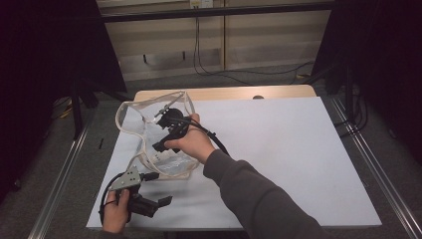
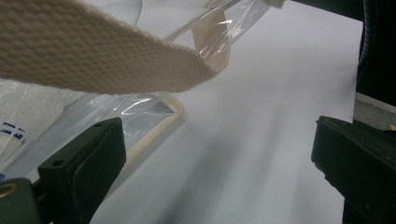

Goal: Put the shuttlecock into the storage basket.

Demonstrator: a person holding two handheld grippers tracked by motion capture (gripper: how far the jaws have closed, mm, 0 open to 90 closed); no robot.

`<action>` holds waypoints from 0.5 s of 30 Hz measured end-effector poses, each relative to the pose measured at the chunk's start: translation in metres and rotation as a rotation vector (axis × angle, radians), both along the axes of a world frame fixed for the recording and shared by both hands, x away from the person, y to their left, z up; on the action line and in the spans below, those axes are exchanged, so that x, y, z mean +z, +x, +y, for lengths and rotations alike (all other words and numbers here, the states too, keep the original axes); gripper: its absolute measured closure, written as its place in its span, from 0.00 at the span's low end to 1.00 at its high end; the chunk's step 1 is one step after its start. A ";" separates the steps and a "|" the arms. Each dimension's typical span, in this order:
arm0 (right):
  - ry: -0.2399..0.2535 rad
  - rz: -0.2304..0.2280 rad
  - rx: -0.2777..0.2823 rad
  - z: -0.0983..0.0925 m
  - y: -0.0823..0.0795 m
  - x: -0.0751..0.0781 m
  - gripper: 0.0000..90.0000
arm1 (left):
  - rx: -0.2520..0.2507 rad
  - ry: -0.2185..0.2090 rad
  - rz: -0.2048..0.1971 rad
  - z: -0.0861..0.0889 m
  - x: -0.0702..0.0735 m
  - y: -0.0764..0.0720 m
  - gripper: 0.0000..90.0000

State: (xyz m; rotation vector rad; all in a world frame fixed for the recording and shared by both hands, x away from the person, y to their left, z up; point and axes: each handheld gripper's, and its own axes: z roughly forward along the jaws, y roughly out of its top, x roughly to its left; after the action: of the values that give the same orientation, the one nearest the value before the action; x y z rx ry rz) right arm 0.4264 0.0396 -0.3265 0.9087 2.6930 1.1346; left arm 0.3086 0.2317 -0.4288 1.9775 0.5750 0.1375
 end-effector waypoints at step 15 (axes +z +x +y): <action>0.053 -0.021 0.047 -0.020 -0.015 0.017 0.18 | 0.000 0.009 -0.003 0.000 0.001 0.000 0.04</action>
State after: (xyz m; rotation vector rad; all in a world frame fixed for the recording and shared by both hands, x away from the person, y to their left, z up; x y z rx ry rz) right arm 0.4111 0.0192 -0.3096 0.8401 2.6937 1.2236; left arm 0.3081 0.2315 -0.4280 1.9856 0.5728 0.1433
